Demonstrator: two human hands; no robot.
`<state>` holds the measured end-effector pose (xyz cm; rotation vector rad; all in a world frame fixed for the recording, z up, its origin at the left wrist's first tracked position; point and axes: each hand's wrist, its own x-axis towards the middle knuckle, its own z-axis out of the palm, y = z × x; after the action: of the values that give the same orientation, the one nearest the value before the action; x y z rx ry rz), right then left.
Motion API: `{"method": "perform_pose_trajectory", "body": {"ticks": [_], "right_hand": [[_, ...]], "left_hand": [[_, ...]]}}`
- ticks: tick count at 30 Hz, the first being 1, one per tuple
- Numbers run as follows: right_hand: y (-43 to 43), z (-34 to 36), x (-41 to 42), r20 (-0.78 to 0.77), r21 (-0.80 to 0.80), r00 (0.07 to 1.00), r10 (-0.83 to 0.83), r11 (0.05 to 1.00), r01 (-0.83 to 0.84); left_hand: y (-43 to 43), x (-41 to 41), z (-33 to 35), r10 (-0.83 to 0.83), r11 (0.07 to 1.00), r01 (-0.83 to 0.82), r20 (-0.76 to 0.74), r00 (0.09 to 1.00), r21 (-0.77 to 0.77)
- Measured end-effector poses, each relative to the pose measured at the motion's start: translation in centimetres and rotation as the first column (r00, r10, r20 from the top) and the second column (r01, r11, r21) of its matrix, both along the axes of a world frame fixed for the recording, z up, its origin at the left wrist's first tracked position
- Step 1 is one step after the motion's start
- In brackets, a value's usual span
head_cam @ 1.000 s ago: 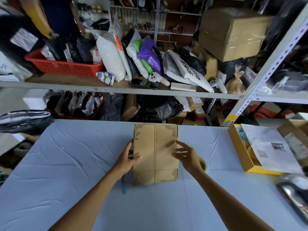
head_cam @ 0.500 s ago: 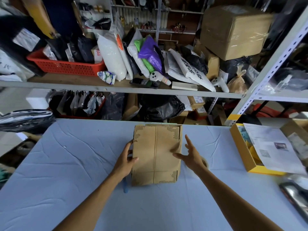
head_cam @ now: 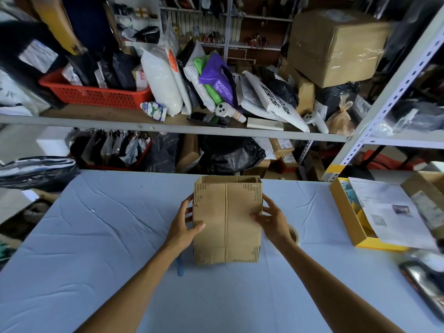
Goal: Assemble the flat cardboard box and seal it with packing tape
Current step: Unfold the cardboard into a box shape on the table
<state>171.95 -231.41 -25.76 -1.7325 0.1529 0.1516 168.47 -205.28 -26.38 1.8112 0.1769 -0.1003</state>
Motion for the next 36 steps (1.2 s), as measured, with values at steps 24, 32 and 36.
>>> {"method": "perform_pose_trajectory", "body": {"ticks": [24,32,36], "right_hand": [[0.1,0.6,-1.1,0.080,-0.178,0.997,-0.009,0.984,0.023],[0.0,1.6,0.3,0.072,-0.171,0.996,-0.051,0.983,0.063],[-0.7,2.4,1.4,-0.066,-0.210,0.998,0.017,0.977,-0.030]], "left_hand": [[1.1,-0.3,1.1,0.096,0.991,-0.099,-0.038,0.995,-0.090],[1.3,0.9,0.9,0.110,0.994,-0.109,-0.068,0.992,0.011],[1.1,1.5,1.7,0.044,0.997,-0.053,-0.159,0.986,-0.058]]}}
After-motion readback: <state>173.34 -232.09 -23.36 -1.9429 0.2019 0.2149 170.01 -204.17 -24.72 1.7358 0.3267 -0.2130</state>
